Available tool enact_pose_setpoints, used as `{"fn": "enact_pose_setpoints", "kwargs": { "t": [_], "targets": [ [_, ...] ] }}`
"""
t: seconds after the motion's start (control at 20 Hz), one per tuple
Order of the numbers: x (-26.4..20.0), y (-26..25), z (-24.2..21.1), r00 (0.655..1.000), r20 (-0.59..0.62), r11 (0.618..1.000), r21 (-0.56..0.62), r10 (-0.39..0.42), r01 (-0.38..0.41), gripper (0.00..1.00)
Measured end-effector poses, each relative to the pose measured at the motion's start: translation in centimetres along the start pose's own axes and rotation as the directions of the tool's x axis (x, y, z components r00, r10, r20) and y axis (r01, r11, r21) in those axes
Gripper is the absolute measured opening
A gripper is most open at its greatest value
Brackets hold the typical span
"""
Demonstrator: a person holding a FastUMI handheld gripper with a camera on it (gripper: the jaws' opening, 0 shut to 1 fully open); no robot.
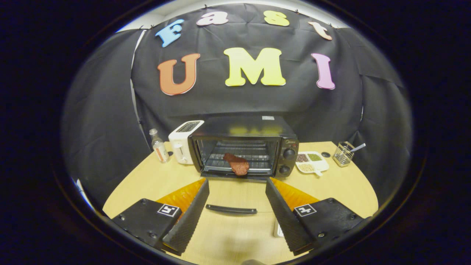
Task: Open the toaster oven, put the food inside, and close the toaster oven door.
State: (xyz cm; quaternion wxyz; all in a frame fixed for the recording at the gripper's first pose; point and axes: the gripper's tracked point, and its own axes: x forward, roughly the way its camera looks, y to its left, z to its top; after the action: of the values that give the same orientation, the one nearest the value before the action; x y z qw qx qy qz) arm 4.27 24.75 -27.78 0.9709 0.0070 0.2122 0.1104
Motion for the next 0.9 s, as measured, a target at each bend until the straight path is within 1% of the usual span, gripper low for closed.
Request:
{"fn": "enact_pose_setpoints", "kwargs": {
  "t": [0.35,0.6,0.9],
  "targets": [
    [-1.5,-0.8,-7.5,0.994,-0.107,0.999,-0.032,0.022,-0.026,0.98],
    [0.0,-1.2,-13.1,0.978,-0.209,0.998,-0.051,0.015,-0.026,0.98],
    [3.7,0.3,-16.2,0.958,-0.286,0.997,-0.067,0.026,-0.047,0.99]
  ]
}}
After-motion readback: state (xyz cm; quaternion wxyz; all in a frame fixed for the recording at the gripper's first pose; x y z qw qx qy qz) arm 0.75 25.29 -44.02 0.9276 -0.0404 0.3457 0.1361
